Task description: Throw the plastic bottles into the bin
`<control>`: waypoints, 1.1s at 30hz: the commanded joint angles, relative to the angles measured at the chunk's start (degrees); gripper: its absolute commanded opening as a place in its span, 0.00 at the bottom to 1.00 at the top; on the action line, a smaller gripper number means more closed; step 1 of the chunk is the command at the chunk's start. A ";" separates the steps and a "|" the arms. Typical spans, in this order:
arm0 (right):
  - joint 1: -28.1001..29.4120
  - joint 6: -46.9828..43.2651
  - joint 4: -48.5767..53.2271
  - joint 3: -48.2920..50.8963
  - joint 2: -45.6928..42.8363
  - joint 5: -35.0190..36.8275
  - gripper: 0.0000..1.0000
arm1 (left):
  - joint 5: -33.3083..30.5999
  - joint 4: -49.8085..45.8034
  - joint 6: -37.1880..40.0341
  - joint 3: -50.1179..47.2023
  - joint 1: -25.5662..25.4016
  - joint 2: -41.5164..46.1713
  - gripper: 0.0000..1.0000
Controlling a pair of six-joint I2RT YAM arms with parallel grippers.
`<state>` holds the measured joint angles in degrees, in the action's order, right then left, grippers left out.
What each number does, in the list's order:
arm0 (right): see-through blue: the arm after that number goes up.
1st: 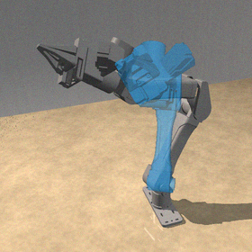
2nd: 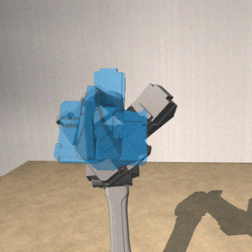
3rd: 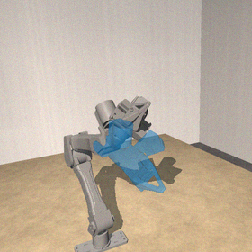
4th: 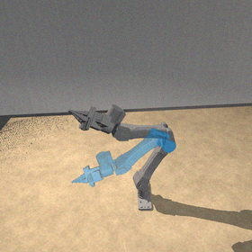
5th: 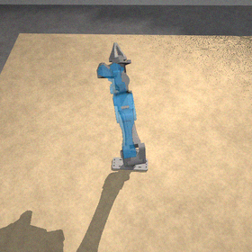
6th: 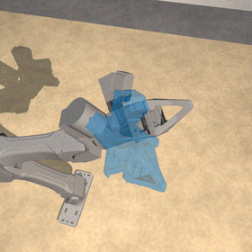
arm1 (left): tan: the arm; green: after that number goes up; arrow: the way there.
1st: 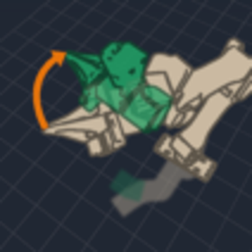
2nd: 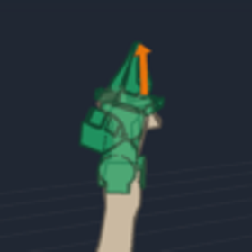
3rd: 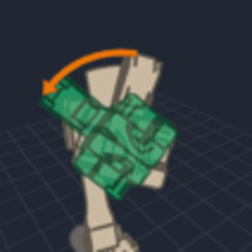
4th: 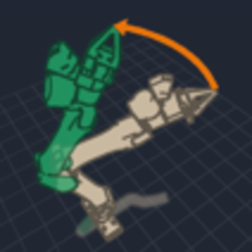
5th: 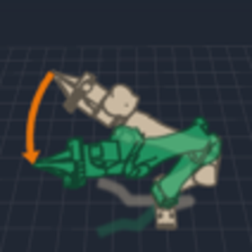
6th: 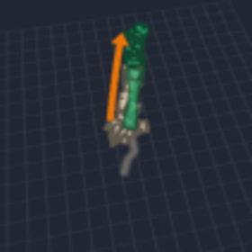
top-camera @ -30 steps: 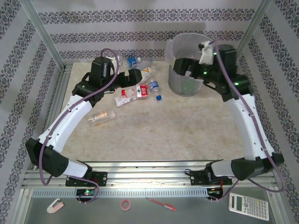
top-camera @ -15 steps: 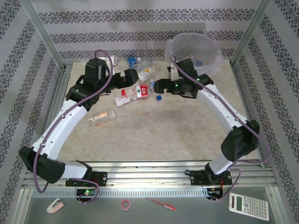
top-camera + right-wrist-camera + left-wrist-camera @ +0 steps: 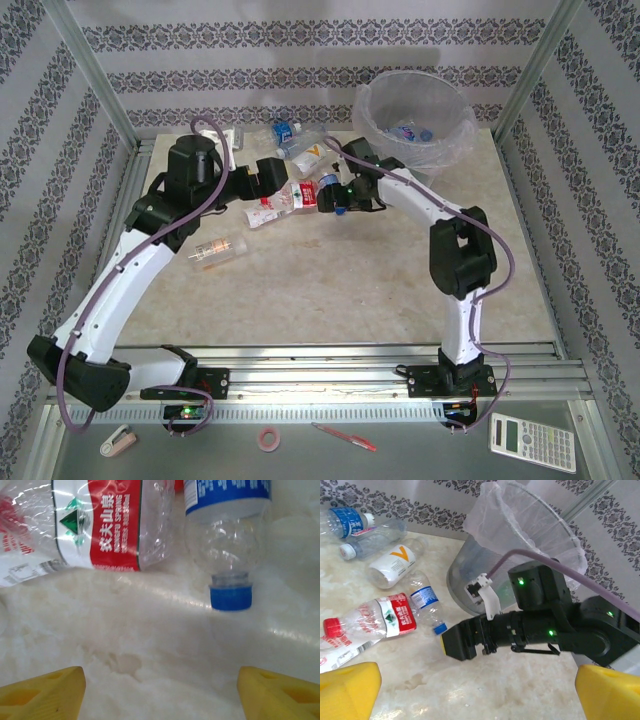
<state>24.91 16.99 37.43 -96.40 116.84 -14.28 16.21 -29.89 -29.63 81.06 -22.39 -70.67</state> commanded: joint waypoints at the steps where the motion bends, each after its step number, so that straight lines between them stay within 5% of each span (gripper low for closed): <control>1: 0.41 -2.34 1.06 -4.13 3.23 2.83 0.76 | -1.53 -2.82 2.65 -0.27 0.33 2.11 1.00; 25: -0.21 -8.07 6.04 -14.67 16.43 9.45 0.69 | -3.94 -6.33 4.58 1.01 0.33 4.28 1.00; 33: -0.35 -8.33 6.35 -14.67 16.43 11.17 0.50 | -4.03 -6.49 4.39 1.51 0.31 4.58 1.00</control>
<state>24.86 9.04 43.07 -110.48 133.91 -5.10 12.97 -34.92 -26.44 81.01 -22.39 -67.20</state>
